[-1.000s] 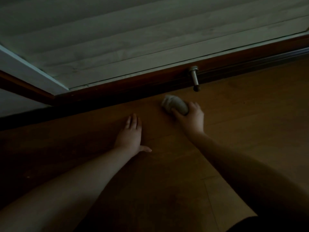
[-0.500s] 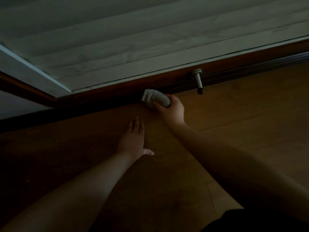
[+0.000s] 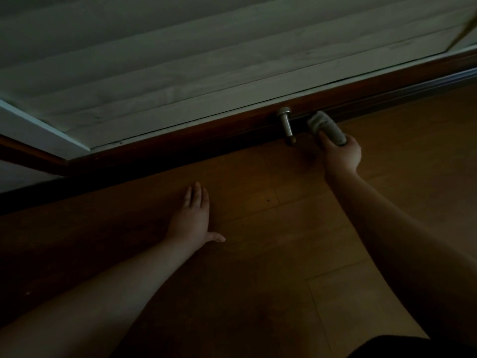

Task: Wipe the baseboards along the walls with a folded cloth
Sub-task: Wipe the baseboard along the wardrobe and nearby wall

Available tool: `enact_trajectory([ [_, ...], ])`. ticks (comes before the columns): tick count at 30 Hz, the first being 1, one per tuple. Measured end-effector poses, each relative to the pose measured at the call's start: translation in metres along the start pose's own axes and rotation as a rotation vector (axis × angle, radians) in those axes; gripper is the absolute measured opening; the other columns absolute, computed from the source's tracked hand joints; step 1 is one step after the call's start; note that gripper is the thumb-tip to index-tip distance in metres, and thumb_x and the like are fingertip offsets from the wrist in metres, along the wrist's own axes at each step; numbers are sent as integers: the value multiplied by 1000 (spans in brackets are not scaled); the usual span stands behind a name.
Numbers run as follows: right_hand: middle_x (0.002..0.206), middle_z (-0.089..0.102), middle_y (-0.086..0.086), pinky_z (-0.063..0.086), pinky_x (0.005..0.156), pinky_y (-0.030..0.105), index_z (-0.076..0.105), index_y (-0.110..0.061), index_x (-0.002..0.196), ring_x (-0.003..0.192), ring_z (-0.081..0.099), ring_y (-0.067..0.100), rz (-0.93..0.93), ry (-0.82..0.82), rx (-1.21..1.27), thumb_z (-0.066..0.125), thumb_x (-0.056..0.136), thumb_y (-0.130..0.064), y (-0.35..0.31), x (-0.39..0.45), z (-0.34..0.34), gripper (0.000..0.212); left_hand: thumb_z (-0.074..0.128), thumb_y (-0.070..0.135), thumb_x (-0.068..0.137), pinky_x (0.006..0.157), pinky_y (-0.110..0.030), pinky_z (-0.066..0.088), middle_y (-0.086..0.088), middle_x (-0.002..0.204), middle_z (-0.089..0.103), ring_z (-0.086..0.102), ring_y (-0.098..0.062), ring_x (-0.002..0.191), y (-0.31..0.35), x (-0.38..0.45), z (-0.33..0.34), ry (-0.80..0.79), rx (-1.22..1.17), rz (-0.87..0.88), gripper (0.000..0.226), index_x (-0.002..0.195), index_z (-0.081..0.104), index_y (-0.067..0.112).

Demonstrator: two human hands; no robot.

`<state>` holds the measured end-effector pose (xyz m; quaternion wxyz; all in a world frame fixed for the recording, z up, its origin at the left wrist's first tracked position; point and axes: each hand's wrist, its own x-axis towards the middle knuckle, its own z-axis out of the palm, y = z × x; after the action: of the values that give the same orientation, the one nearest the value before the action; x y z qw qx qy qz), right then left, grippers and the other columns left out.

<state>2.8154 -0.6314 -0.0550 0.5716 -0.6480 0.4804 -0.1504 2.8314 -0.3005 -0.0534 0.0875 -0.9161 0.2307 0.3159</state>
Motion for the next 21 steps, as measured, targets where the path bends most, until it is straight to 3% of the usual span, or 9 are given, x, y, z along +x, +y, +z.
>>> enact_trajectory([
  [6,102,66,-11,47,60,9,61,-22,121,87,64,-1,33,-59,-54,75,83,-42,19,-44,13,45,70,71,67,121,-43,24,-12,161,-22,-13,-30,150,0,1,1,-1,9,-12,134,155,-10,9],
  [11,97,65,-14,53,72,17,59,-28,114,90,64,0,87,-325,-94,77,81,-41,34,-108,55,40,69,74,67,119,-43,23,-13,162,-19,-10,-31,151,2,5,2,-20,46,-34,135,156,-9,8],
  [14,94,64,-17,49,64,9,57,-33,107,86,63,-6,-46,-459,-151,76,81,-44,18,-134,88,34,59,81,69,121,-45,15,-18,162,-15,-5,-36,151,2,5,2,-20,147,-21,134,154,-10,4],
  [18,102,63,-16,50,66,6,61,-20,119,87,60,-7,-175,-538,-143,75,83,-41,-7,-146,123,44,60,79,71,123,-45,9,-20,162,-15,-6,-36,151,0,0,5,57,121,11,132,154,-10,2],
  [21,109,65,-7,54,76,15,59,-14,125,94,62,1,-136,-511,-113,74,85,-37,-19,-135,129,49,64,75,71,122,-47,15,-16,162,-19,-11,-33,151,0,-1,5,45,56,7,132,154,-11,5],
])
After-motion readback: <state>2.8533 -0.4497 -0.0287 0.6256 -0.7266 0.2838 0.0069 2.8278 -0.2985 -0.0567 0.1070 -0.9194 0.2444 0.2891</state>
